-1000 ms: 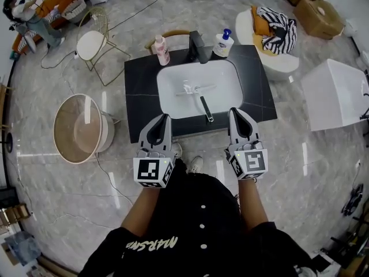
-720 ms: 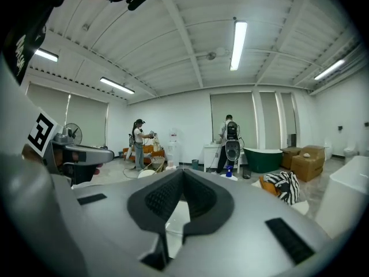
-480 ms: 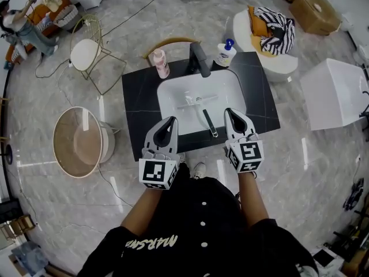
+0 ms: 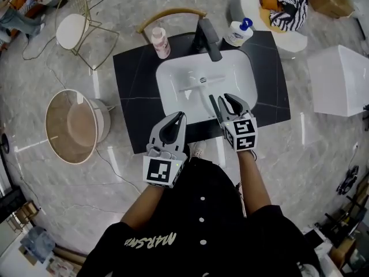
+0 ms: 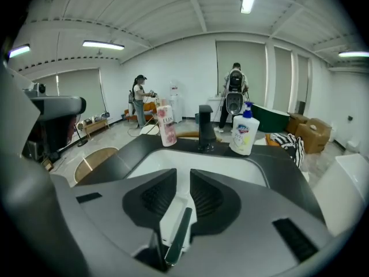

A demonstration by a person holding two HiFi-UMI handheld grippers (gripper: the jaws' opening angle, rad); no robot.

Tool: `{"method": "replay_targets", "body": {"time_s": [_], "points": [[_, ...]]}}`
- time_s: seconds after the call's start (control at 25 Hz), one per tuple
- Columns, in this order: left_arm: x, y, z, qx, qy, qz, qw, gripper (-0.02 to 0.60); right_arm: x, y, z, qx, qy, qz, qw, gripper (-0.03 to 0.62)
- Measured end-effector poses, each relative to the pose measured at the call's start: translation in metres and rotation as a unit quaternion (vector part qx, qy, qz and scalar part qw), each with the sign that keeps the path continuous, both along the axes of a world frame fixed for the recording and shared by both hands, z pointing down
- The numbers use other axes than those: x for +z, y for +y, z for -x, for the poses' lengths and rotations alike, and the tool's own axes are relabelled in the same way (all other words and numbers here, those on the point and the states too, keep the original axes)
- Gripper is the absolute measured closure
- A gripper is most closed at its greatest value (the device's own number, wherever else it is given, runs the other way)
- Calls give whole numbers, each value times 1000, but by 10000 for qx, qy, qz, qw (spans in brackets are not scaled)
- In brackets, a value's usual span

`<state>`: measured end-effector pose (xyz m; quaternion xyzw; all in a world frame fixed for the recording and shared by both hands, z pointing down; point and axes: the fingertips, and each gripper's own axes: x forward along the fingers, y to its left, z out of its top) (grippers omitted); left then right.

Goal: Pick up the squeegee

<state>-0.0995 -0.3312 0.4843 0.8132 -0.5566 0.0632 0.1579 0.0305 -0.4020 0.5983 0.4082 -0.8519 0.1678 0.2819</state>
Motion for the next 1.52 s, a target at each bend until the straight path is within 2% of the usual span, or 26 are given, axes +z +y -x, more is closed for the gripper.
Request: {"method": "replay_targets", "body": {"time_s": [0.28,0.48,0.64,0.92,0.96,1.0,1.04,1.08,1.24,1.52], "points": [[50,-18,8,44,211,481,9986,563,92,-11,12,-166,564,985,9934,404],[75,-27,9,39,317,660,9973,563,143,-12,15,-233,1032,1655,9805,355],[88,-30,6,131,402,754,9963,563,175,-7,17,-340,1410,2204,9646,352],[108,-32,14,177,412,926,9947,563,214,3,15,-225,1461,3245,9343,355],[111,-33,15,170,415,944,9945,563,217,4,16,-195,1403,3413,9292,365],[113,-34,16,160,420,961,9944,562,220,6,15,-145,1349,3552,9249,402],[115,-34,16,154,427,981,9941,563,221,6,14,-71,1303,3646,9220,471],[117,-35,17,155,432,1001,9939,563,222,6,13,17,1257,3701,9204,498],[117,-34,19,149,443,1003,9939,563,220,5,11,262,1141,3725,9206,520],[96,-37,13,150,338,748,9965,563,191,-7,8,320,995,3322,9374,525]]}}
